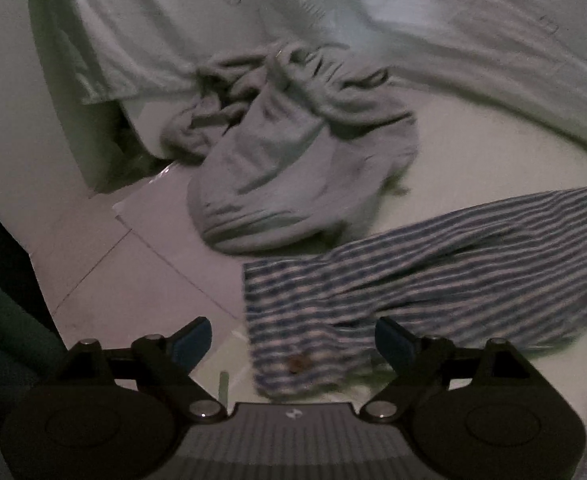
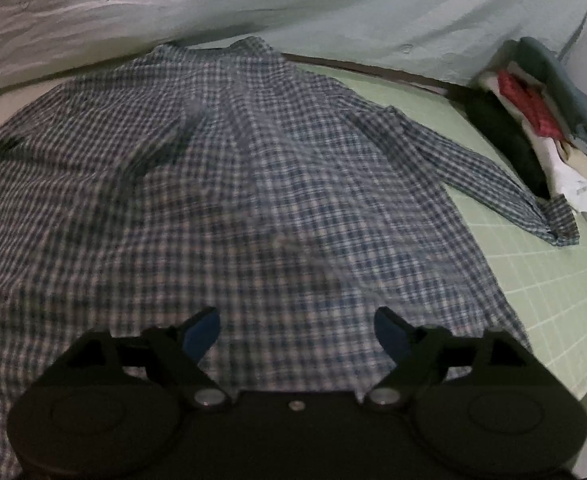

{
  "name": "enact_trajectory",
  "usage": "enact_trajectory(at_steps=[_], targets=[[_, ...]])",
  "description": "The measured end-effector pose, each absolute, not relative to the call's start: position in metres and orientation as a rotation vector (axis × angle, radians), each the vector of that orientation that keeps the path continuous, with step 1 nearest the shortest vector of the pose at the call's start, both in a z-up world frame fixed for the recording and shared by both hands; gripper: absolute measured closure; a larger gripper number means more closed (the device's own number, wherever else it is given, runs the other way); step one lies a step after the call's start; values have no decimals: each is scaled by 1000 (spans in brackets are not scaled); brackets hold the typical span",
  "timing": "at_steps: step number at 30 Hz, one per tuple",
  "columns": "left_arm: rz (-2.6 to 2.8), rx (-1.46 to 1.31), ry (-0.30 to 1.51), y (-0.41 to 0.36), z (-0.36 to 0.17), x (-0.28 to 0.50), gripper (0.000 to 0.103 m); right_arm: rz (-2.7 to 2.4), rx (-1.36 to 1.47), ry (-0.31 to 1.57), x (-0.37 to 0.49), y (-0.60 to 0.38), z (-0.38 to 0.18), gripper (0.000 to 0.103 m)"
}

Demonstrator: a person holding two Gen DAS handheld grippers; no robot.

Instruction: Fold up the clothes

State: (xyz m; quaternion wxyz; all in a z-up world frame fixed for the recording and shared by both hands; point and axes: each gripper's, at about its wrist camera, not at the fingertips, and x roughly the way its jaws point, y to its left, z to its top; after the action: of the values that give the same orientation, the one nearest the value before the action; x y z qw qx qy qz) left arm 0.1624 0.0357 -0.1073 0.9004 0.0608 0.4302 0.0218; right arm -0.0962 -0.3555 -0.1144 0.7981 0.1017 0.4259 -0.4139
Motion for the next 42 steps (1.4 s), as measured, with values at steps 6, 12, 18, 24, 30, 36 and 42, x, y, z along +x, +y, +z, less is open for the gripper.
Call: enact_trajectory(at_steps=[6,12,18,24,30,36,42], targets=[[-80,110,884,-28,-101,115,14,-921,273,878,-122,-408,-118,9],[-179,124,921,-109,-101,42,12,-1005,329,813,-167,-488,-116,5],[-242,212,941,-185,-108,-19,12,-1108,421,705,-221,-583,-120,4],[-272,269,956,-240,-100,-56,12,-1090,486,623,-252,-677,-131,4],[-288,323,965,-277,-94,-71,12,-1134,522,633,-268,-733,-156,4],[-281,371,953,-293,-92,-75,12,-1170,481,654,-284,-742,-170,6],[-268,390,954,-291,-89,-75,12,-1199,580,588,-304,-745,-164,7]])
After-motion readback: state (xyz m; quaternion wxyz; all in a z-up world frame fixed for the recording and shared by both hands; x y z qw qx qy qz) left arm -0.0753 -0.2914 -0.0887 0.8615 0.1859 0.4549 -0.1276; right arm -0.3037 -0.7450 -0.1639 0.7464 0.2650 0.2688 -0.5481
